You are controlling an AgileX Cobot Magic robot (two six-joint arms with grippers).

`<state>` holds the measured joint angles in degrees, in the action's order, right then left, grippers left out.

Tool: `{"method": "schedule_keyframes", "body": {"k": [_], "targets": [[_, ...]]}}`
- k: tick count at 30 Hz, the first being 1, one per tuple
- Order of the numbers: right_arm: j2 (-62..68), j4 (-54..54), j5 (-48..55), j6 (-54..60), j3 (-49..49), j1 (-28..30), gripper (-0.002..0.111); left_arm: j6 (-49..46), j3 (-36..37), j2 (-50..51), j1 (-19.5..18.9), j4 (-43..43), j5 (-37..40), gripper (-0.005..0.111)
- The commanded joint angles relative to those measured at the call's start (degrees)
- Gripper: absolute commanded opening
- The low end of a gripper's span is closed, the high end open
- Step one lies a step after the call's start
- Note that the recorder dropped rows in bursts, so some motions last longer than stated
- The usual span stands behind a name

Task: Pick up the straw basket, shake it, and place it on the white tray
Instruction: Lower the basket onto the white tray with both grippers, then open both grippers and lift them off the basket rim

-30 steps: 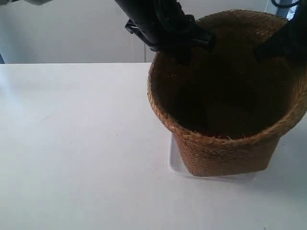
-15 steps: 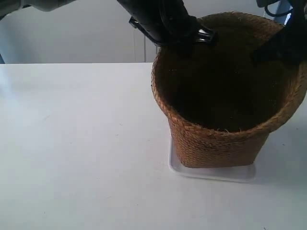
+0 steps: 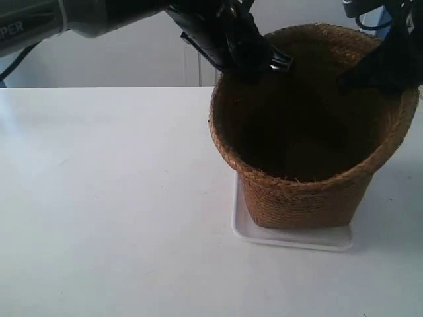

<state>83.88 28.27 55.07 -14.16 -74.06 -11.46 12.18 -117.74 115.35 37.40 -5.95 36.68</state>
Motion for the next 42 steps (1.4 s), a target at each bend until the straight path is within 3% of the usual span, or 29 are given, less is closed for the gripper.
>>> {"method": "schedule_keyframes", "body": {"k": [1, 7, 9, 17, 23, 34, 42], "targets": [[2.1, -1.7, 0.4, 0.9, -0.1, 0.2, 0.000, 1.3, -1.0, -1.2, 0.4, -1.4, -4.8, 0.000], [3.4, -1.7, 0.1, 0.8, -0.1, 0.2, 0.001, 1.3, -1.0, -1.2, 0.4, -1.4, -5.0, 0.001], [3.4, -1.7, 0.0, 0.5, -0.1, 0.2, 0.005, 1.3, -1.0, -1.0, 0.4, -1.4, -4.3, 0.008], [3.4, -1.2, 0.0, -0.9, -0.1, 0.2, 0.042, 1.3, -1.0, -1.0, 0.4, -1.4, -3.9, 0.052], [3.4, -0.6, -0.1, -1.0, -0.1, 0.2, 0.071, 1.3, -1.0, -1.3, 0.4, -1.4, -5.1, 0.066], [-4.6, 0.3, -5.1, -2.5, -0.1, 0.0, 0.075, 1.3, -1.0, -8.0, 0.4, -5.0, -3.4, 0.070], [-16.8, -4.7, -8.9, -2.5, 3.5, 0.0, 0.074, 1.1, -0.9, -13.3, 0.7, -5.1, 11.1, 0.070]]}}
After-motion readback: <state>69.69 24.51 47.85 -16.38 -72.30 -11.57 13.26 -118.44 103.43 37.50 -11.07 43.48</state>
